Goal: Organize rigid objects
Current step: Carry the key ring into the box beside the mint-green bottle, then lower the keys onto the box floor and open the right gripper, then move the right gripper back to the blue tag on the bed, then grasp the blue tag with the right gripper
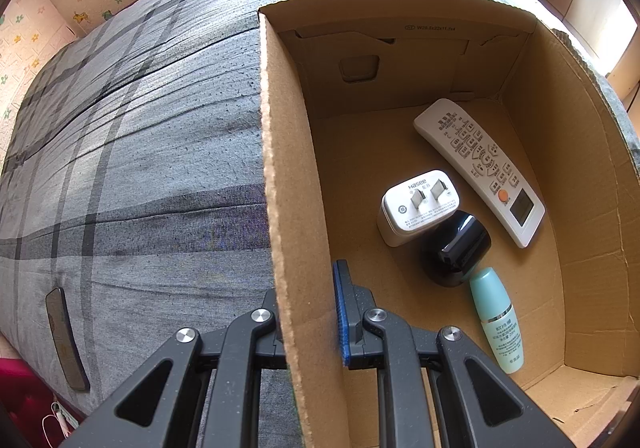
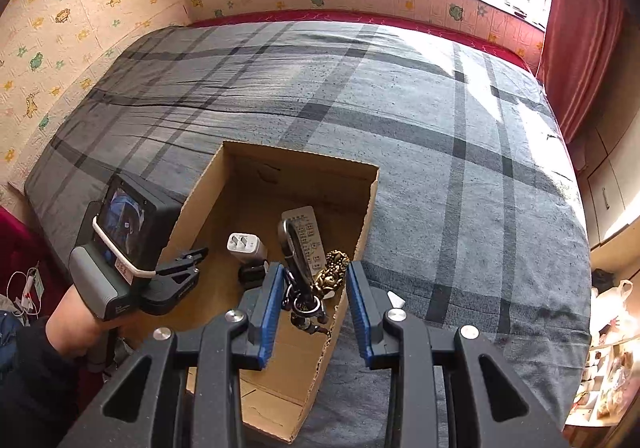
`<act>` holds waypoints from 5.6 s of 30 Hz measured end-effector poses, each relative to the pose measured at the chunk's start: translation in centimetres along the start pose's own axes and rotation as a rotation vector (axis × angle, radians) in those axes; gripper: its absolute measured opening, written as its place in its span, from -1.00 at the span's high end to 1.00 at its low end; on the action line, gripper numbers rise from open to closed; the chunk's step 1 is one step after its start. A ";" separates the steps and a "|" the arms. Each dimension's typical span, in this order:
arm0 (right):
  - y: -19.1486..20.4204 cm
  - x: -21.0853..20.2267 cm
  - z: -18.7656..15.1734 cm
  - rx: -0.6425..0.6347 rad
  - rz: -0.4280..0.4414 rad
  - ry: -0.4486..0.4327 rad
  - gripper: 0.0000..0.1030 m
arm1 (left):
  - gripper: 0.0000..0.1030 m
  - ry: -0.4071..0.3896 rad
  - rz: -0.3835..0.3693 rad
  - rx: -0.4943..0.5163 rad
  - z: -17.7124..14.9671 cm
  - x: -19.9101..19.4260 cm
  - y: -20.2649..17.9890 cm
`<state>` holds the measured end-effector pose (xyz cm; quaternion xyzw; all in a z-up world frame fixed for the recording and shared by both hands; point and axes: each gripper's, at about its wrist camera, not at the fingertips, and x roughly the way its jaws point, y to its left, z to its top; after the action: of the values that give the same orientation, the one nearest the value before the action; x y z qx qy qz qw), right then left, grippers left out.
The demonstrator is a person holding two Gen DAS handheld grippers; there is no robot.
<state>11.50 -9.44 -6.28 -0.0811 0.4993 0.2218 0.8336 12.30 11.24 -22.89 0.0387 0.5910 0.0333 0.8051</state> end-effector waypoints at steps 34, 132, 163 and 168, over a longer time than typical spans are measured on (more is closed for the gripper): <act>4.7 15.2 -2.3 -0.080 -0.044 0.293 0.35 | 0.69 -0.001 -0.002 -0.002 0.0 -0.2 0.2; -10.6 4.0 -8.8 0.175 -0.213 0.145 -0.99 | 0.69 0.003 0.020 0.011 0.1 -0.3 -0.3; -14.7 12.0 -20.4 0.345 -0.193 0.317 -0.98 | 0.69 0.003 0.024 0.013 0.1 -0.1 -0.4; -14.4 11.8 -20.4 0.334 -0.192 0.306 -0.77 | 0.69 0.004 0.024 0.012 0.1 0.0 -0.5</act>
<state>6.49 -26.15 -27.78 -0.0217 0.6395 0.0410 0.7674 12.41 10.78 -22.88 0.0503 0.5922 0.0396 0.8033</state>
